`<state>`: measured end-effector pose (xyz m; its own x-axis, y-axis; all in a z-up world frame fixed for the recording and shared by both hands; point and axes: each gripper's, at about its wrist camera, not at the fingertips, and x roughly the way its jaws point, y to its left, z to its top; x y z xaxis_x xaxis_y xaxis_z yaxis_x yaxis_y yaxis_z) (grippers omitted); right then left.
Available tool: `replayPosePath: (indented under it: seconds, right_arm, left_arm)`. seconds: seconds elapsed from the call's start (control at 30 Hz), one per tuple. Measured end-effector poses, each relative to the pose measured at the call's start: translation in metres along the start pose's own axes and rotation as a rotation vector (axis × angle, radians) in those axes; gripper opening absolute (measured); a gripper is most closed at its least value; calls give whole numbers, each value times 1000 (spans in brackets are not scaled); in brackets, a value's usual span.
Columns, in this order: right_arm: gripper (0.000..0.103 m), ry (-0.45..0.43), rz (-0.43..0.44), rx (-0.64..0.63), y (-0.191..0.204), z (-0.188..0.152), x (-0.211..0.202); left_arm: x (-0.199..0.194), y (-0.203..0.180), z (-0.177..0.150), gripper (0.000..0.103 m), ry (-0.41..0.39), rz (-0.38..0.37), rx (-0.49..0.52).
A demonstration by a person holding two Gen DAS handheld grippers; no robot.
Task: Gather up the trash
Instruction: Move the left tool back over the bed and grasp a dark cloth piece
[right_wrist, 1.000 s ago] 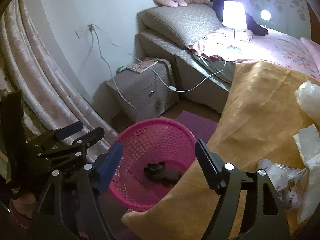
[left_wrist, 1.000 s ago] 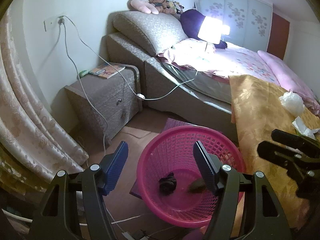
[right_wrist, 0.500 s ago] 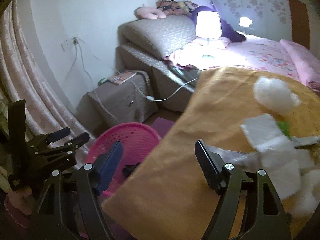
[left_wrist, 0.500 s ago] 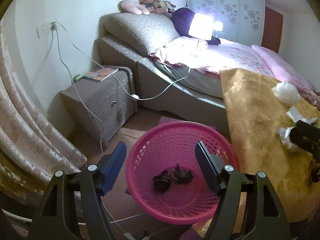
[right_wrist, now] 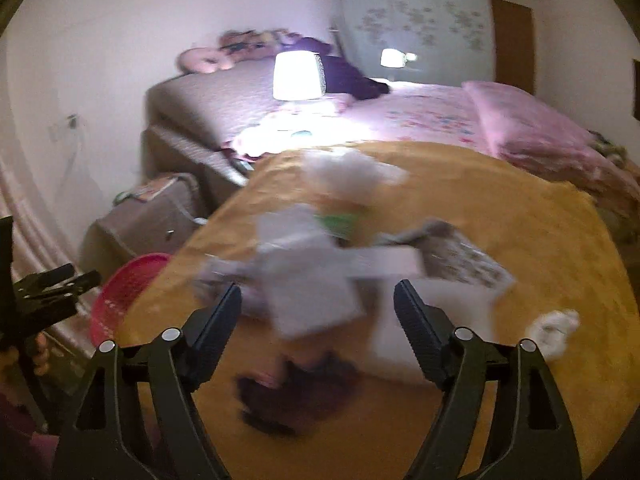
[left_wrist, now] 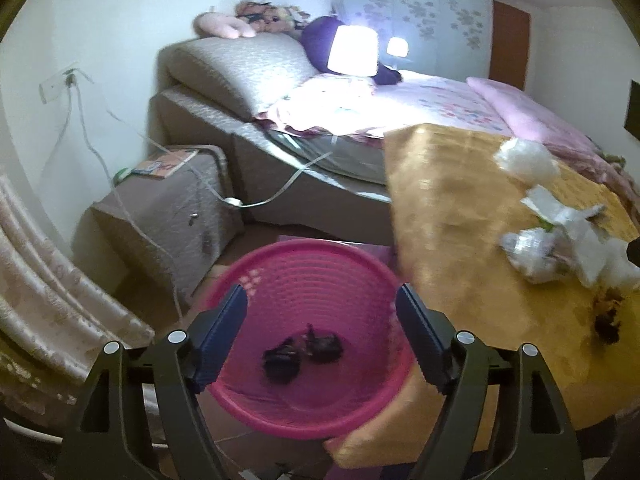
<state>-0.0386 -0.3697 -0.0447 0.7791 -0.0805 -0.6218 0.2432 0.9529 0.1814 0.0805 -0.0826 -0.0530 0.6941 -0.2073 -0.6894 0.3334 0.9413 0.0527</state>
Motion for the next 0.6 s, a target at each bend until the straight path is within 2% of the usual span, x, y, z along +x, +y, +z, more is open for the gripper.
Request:
replayPosePath:
  seconds: [0.27,0.6]
  right_arm:
    - [83,-4,-74,57,-41,-20,-14]
    - [88,-34,-118,126,-74,-35,-30]
  left_arm:
    - [-10,-59,-7,75,-2,-124,110]
    - [-26,-152,-16,76,14,-362,248]
